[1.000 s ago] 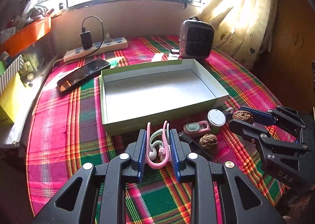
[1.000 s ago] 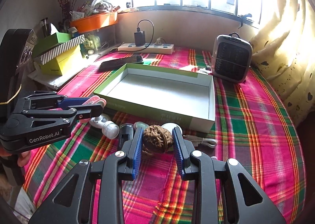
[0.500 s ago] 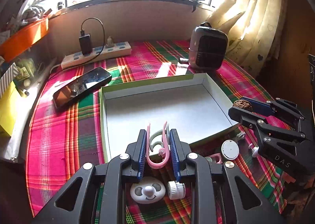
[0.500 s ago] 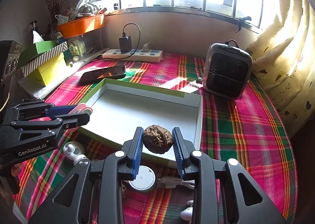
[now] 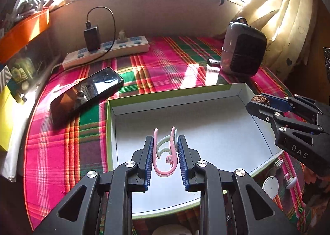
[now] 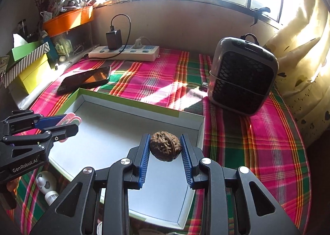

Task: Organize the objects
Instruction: 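Carry the pink clip and the walnut over the white box lid with both grippers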

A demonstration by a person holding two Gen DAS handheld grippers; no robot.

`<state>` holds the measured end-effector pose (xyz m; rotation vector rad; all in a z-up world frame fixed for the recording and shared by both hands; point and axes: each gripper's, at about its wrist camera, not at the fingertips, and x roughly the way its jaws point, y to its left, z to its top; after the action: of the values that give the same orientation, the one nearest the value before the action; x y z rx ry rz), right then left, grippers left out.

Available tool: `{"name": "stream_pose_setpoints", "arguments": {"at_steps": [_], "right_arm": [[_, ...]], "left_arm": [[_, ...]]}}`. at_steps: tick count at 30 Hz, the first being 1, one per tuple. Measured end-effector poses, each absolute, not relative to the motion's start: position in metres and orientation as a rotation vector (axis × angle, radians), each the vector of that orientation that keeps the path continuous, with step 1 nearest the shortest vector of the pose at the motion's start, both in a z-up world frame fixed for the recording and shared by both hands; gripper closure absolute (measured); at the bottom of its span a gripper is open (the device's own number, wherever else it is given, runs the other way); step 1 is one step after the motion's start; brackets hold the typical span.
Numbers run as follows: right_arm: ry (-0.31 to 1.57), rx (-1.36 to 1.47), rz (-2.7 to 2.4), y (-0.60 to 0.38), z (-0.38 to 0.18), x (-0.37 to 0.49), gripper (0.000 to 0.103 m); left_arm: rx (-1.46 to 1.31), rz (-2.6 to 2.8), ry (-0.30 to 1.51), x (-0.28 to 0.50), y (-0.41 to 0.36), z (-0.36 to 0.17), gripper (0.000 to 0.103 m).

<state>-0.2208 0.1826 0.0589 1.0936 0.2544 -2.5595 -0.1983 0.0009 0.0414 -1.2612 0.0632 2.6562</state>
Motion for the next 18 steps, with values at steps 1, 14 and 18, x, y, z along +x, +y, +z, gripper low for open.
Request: {"name": "stream_pose_setpoints", "arguments": {"at_steps": [1, 14, 18], "right_arm": [[0.252, 1.105, -2.555, 0.182, 0.057, -0.225, 0.072], [0.289, 1.19, -2.521, 0.178, 0.037, -0.249, 0.072], [0.287, 1.205, -2.512, 0.177, 0.035, -0.253, 0.072]], "left_arm": [[-1.263, 2.662, 0.077, -0.201, 0.002, 0.04, 0.082], [-1.338, 2.661, 0.074, -0.229, 0.001, 0.02, 0.082], [-1.353, 2.657, 0.085, -0.233, 0.002, 0.015, 0.081]]}}
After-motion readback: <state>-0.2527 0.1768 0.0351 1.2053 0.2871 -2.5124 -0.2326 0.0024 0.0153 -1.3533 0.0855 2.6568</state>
